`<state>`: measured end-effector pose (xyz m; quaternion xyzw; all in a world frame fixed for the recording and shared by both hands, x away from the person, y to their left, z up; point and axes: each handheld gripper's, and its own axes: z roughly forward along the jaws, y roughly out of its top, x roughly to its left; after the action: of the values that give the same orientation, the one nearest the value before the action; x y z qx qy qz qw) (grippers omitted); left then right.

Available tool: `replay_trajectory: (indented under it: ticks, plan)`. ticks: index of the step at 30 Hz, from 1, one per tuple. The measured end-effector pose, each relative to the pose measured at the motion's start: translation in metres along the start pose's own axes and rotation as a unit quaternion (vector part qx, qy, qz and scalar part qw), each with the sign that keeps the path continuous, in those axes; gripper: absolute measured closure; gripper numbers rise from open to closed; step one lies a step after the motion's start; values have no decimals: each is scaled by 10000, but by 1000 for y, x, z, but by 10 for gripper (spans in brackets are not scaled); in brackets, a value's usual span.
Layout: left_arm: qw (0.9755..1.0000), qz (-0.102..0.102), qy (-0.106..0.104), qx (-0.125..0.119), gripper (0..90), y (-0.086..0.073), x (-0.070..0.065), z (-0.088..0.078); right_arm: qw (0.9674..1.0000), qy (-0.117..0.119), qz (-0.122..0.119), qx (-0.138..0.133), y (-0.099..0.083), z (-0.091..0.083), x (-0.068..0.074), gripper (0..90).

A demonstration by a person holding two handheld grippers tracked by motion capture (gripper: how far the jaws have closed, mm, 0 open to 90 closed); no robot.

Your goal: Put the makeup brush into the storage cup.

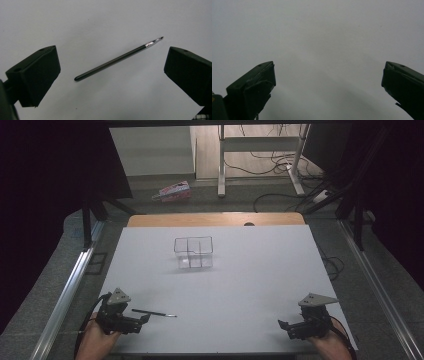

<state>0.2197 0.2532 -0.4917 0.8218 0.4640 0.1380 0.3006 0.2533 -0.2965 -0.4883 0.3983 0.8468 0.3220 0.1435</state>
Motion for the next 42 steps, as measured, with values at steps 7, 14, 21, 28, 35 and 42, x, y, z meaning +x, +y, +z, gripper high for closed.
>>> replay_trajectory:
  ticks: [7, 14, 21, 28, 35, 42]
  plan:
    - [9997, 152, 17, 170, 12, 6, 6, -4, 10000, 3, 4, 8, 0, 0, 0, 0]
    - [9983, 353, -98, 450, 14, 16, 7, -1, 10000, 26, -9, 38, 0, 1, 1, 0]
    - [9947, 668, -84, 778, 16, 25, 6, 0, 10000, 34, -51, 62, 0, 1, 1, 0]
    - [9903, 910, -1, 1054, 21, 29, 6, 2, 9999, 62, -64, 75, 0, 2, 1, 0]
    - [9887, 1003, 33, 1110, 20, 33, 5, 6, 9999, 71, -100, 86, 0, 2, 1, 0]
    - [9889, 990, -63, 1110, 20, 37, 2, 10, 9998, 92, -103, 109, 0, 3, 2, 0]
